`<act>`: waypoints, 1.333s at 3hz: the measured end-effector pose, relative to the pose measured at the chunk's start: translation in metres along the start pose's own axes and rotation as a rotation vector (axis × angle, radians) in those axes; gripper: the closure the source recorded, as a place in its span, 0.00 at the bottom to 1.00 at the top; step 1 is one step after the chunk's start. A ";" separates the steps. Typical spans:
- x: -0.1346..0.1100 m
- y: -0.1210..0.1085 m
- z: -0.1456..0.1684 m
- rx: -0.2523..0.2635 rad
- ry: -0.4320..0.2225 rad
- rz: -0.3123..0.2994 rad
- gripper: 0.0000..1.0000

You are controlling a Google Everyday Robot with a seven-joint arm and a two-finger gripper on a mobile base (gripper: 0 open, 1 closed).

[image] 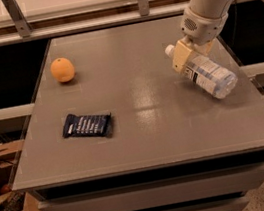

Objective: Place blue plastic bottle upright

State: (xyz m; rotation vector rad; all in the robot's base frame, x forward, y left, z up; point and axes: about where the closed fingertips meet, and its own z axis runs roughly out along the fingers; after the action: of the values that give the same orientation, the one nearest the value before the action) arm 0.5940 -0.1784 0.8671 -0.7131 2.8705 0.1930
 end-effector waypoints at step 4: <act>-0.036 0.059 -0.119 0.030 -0.593 -0.401 1.00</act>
Offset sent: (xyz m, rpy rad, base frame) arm -0.0096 0.0329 0.1175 0.0467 -0.4665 0.2957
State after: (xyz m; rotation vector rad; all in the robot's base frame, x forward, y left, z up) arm 0.5805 -0.1310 0.9957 -1.0052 2.1241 0.2520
